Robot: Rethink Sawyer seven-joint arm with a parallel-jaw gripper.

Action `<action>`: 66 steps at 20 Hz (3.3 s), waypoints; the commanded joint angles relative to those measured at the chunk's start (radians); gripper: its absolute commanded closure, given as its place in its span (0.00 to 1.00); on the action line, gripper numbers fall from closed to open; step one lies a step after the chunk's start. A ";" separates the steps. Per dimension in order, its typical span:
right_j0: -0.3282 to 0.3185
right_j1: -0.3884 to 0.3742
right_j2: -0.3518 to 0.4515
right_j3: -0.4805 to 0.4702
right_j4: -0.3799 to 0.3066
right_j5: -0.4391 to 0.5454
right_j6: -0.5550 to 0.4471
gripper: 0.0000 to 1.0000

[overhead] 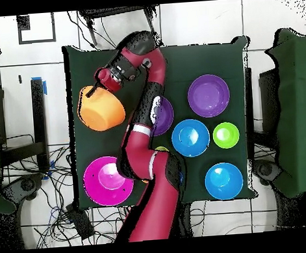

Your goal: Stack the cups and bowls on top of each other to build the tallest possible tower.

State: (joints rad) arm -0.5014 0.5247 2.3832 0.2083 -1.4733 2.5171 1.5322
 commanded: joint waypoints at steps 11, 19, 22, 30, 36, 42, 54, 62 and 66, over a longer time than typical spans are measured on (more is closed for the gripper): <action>-0.024 0.017 -0.101 -0.135 -0.169 -0.236 -0.440 0.00; -0.034 -0.010 -0.094 -0.132 -0.209 -0.380 -0.521 0.00; -0.041 -0.017 -0.102 -0.125 -0.210 -0.415 -0.523 0.00; -0.059 -0.033 -0.148 -0.074 -0.139 -0.686 -0.542 0.00; -0.062 -0.042 -0.191 -0.036 -0.096 -0.852 -0.500 0.00; -0.081 -0.072 -0.299 0.032 -0.056 -0.996 -0.425 0.00; -0.139 -0.162 -0.612 0.228 0.013 -1.190 -0.270 0.00; -0.145 -0.258 -0.805 0.332 0.036 -1.216 -0.134 0.00; -0.149 -0.325 -0.918 0.428 0.054 -1.209 -0.006 0.00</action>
State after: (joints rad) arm -0.6519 0.2972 1.7835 0.5343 -1.4182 1.3367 1.3002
